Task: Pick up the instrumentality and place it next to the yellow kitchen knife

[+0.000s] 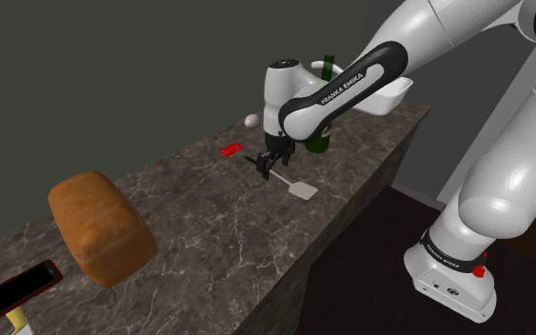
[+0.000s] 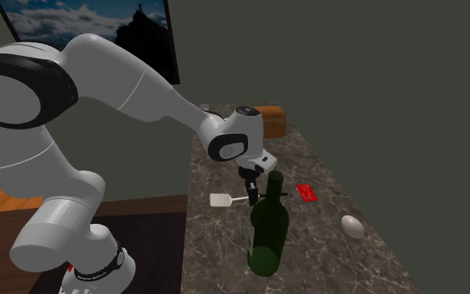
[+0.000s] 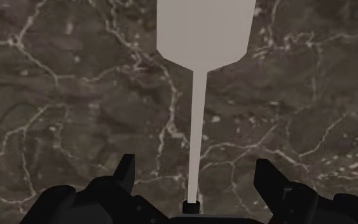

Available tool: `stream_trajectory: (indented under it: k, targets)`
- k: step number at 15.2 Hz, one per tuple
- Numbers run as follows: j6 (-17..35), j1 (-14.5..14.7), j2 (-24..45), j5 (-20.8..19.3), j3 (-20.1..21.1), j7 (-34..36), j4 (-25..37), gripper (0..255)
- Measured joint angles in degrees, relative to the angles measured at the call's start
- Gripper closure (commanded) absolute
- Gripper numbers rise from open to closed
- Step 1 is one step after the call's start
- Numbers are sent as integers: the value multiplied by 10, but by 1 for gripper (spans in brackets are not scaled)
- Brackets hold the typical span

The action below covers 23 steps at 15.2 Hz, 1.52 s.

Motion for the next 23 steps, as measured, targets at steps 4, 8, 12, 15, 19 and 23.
stream_trajectory:
  k: [4, 8, 12, 15, 19, 23]
  targets:
    - [1, 0, 1, 0, 0, 0, 0, 255]
    - [1, 0, 1, 0, 0, 0, 0, 255]
    - [1, 0, 1, 0, 0, 0, 0, 255]
    - [-3, 0, -1, 1, 0, 0, 2, 255]
    - [-31, 0, -23, 10, -1, -8, 9, 255]
    - [-62, 0, -37, 15, -2, -13, 27, 255]
